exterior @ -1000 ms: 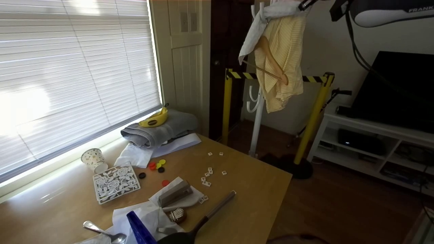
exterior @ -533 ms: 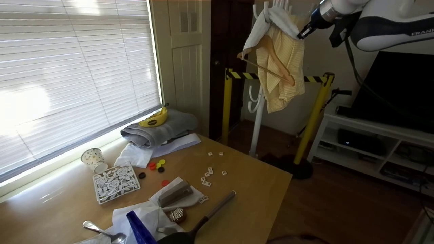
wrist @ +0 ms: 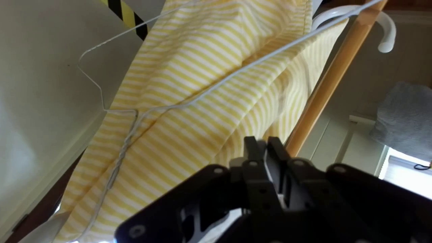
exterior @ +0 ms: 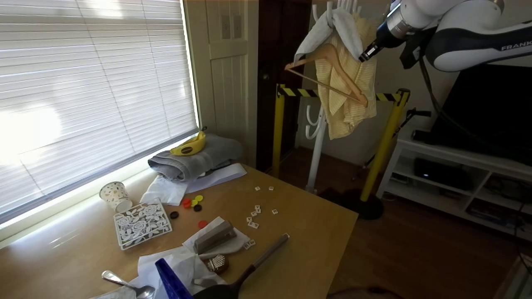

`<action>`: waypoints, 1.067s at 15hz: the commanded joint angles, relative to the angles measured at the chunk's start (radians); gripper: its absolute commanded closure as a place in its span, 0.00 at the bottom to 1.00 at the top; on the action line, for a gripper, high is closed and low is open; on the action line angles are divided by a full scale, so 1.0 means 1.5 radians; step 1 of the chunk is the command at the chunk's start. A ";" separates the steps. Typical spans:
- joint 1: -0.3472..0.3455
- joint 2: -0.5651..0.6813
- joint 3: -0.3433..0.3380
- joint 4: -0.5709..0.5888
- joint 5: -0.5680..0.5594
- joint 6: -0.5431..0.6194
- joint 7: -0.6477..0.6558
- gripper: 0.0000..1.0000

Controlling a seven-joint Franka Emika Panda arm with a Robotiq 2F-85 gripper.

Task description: Hang the white towel on the stand

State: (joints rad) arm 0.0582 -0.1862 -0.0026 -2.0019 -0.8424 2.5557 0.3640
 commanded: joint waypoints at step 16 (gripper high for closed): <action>0.050 -0.012 0.033 -0.028 0.344 0.047 -0.415 0.00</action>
State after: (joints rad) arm 0.0911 -0.1882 0.0411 -2.0274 -0.4745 2.6003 -0.0959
